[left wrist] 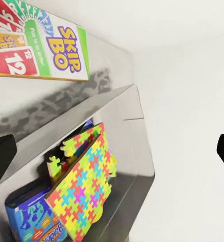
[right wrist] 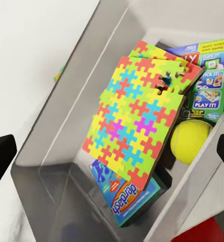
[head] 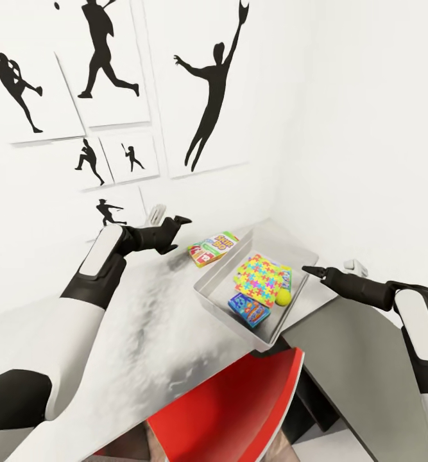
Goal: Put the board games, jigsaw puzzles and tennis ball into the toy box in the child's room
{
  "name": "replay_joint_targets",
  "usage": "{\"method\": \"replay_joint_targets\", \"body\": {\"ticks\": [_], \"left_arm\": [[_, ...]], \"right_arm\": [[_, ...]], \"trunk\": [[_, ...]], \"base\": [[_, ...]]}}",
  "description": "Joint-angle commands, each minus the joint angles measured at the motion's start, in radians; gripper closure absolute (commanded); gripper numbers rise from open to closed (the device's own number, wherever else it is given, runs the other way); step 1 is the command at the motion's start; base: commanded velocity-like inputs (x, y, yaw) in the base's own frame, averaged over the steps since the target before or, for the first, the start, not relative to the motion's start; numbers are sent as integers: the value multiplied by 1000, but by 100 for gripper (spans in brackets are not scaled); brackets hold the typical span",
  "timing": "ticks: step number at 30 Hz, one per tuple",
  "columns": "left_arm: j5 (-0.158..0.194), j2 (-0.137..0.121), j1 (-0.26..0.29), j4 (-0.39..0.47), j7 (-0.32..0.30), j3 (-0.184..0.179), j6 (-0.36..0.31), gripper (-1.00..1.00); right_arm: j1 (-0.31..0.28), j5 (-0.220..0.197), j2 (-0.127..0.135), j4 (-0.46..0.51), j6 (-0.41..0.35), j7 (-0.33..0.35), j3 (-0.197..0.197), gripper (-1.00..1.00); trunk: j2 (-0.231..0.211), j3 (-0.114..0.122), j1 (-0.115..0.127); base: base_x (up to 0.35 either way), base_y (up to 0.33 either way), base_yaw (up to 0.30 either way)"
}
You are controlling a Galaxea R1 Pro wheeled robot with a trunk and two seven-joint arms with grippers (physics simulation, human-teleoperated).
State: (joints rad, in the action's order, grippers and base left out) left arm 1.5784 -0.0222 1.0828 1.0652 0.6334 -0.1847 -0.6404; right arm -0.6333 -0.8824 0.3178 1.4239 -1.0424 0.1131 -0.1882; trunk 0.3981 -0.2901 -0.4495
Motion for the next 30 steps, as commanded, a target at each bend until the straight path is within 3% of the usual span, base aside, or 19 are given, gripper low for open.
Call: {"method": "replay_joint_targets", "body": {"ticks": [1,3,7,8,11,12,14,19,21,24,26,30], "left_arm": [[10,-1,1,1,9,-2,2,-100],[-6,1,7,-8,9,-10,2,-100],[-76,15,31,-42,10,-44,1,-100],[-76,15,31,-42,10,-44,1,-100],[-154,38,58,-82,9,-79,-1,-100],[-154,38,58,-82,9,-79,-1,-100],[-196,54,78,-109,7,-94,-2,-100],[-229,66,96,-136,3,-104,-3,-100],[-254,74,112,-161,-7,-115,-3,-100],[-264,76,119,-174,-13,-122,-4,-100],[-285,80,132,-198,-25,-145,-6,-100],[-309,82,144,-223,-32,-177,-8,-100]], "right_arm": [[-1,10,0,0,-5,10,-1,-100],[-4,10,-2,-1,-5,3,-1,-100],[-17,12,-8,-3,-5,-15,-1,-100],[-17,12,-8,-3,-5,-15,-1,-100],[-27,14,-21,-5,-5,-60,0,-100],[-27,14,-21,-5,-5,-60,0,-100],[-37,14,-33,-5,-5,-120,0,-100],[-51,13,-47,-6,-5,-197,0,-100],[-64,11,-61,-6,-5,-277,0,-100],[-69,10,-67,-6,-5,-314,0,-100],[-79,10,-80,-6,-5,-377,1,-100],[-89,9,-92,-6,-5,-422,2,-100]], "trunk": [[2,-2,-1],[2,-2,-1],[2,-2,-1],[2,-2,-1],[2,-2,-1],[2,-2,-1],[2,-2,-1],[2,-2,-1],[2,-2,-1],[2,-2,-1],[2,-2,-1],[2,-2,-1]], "base": [[0,0,20],[0,0,16],[0,0,11],[0,0,7],[0,0,5],[0,0,4],[0,0,3],[0,0,2],[0,0,1],[0,0,0],[0,0,0],[0,0,0]]}}
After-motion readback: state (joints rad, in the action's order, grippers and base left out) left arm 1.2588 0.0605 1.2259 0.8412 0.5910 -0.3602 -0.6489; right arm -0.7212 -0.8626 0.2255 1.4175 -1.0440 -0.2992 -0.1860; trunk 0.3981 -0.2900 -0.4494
